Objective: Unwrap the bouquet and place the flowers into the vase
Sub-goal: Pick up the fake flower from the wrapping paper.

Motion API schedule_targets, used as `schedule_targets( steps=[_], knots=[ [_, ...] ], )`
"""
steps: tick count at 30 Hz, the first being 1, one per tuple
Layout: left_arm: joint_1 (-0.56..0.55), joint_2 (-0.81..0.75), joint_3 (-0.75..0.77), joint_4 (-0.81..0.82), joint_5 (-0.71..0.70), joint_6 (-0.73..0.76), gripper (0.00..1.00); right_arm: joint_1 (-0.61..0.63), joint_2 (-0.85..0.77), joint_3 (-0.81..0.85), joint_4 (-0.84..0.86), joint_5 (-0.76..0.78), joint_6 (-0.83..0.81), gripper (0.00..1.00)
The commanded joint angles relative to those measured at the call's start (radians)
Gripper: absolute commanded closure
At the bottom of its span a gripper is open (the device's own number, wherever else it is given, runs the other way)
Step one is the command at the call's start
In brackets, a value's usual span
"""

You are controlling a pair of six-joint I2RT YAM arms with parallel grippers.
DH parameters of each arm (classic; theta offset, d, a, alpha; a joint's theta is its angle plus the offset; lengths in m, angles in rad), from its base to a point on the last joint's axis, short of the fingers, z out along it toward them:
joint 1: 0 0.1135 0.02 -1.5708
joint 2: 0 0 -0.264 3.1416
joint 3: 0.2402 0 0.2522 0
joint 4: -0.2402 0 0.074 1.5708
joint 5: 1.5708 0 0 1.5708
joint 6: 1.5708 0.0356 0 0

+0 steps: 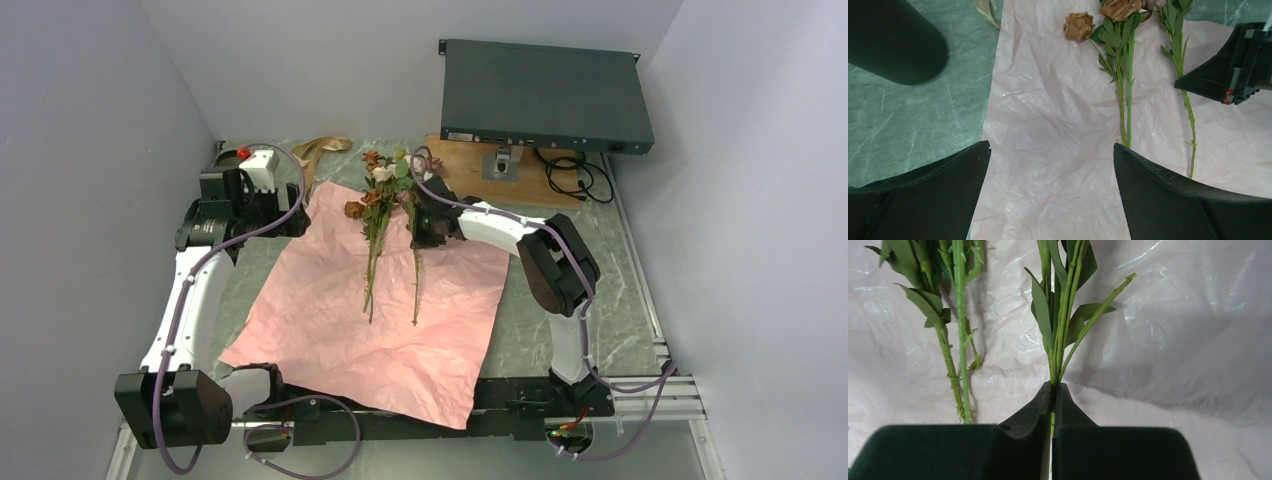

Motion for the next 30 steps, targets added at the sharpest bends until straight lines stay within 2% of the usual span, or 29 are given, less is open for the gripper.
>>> schedule_targets(
  steps=[1,9,12,14,18,23,30],
  knots=[
    [0.005,0.013,0.030,0.031,-0.009,-0.030,0.01,-0.006,-0.112,0.026,-0.003,0.028,0.045,1.00],
    [0.005,0.083,0.070,0.022,-0.065,-0.070,0.00,-0.025,-0.267,-0.081,-0.004,0.095,0.028,1.00],
    [0.005,0.125,0.118,-0.017,-0.046,-0.083,0.01,-0.027,-0.313,-0.132,0.029,0.048,-0.020,1.00],
    [0.005,0.139,0.153,-0.039,0.009,-0.059,0.01,-0.026,-0.366,-0.196,0.126,-0.010,-0.069,1.00],
    [0.005,0.143,0.214,-0.076,0.187,-0.008,0.01,-0.004,-0.487,-0.321,0.317,-0.060,-0.215,1.00],
    [0.006,0.229,0.365,-0.175,0.613,-0.033,0.01,0.032,-0.537,-0.321,0.390,-0.156,-0.344,1.00],
    [0.006,0.237,0.380,-0.044,0.928,-0.149,0.02,0.158,-0.625,-0.350,0.531,-0.134,-0.516,1.00]
  ],
)
